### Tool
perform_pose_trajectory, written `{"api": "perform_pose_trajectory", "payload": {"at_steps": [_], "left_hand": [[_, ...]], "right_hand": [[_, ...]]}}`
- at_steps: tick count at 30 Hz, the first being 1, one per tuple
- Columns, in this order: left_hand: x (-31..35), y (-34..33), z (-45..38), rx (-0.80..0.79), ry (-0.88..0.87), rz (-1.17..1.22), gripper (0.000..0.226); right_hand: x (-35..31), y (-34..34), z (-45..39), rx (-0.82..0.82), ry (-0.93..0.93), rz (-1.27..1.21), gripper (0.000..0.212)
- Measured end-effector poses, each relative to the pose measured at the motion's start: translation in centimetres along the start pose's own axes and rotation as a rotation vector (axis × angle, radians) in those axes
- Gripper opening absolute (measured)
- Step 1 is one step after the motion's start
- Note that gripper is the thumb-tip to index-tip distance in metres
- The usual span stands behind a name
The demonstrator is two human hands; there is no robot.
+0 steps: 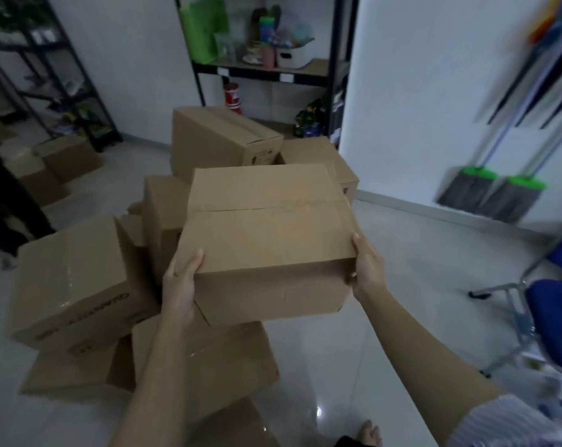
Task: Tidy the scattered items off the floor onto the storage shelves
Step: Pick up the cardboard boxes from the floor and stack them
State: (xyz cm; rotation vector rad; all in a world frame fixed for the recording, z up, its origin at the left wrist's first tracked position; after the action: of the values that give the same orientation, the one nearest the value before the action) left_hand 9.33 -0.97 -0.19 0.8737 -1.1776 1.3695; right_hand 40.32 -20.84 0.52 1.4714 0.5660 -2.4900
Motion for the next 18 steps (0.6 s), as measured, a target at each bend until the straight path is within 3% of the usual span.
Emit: {"api": "perform_pose_trajectory", "payload": {"at_steps": [5,8,10,18], "left_hand": [[0.2,-9.8,0.5,-0.151,-0.009,0.019,0.061],[0.1,-14.1,0.2,-0.179,-0.003,0.01,0.065],[-0.7,-21.3,0.5,-0.231,0.0,-0.021,0.058],[-2.9,-37.2,2.9,-0.291,-0.004,-0.049,0.096]], "right_hand": [[-5.0,5.8,-2.4,0.127,0.065,-0.074,0.009],[-7.0,8.4,-4.0,0.2,0.081,-0.126,0.006],[-10.2,12.6,-6.8,0.238,0.117,-0.153,0.006],[-18.2,22.6,-14.3,0.33,0.162,-0.195,0.024]]}}
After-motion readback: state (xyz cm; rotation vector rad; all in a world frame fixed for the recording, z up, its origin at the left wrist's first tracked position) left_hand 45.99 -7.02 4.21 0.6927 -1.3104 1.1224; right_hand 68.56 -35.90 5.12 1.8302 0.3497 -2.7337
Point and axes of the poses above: each hand's wrist, its own z-axis away from the middle knuckle, its own y-axis out of the back of the hand, x = y × z, the point moved 7 cm from there along -z, towards the middle knuckle, and after that the axes turned 5 degrees about x, right-handed, at the moved point
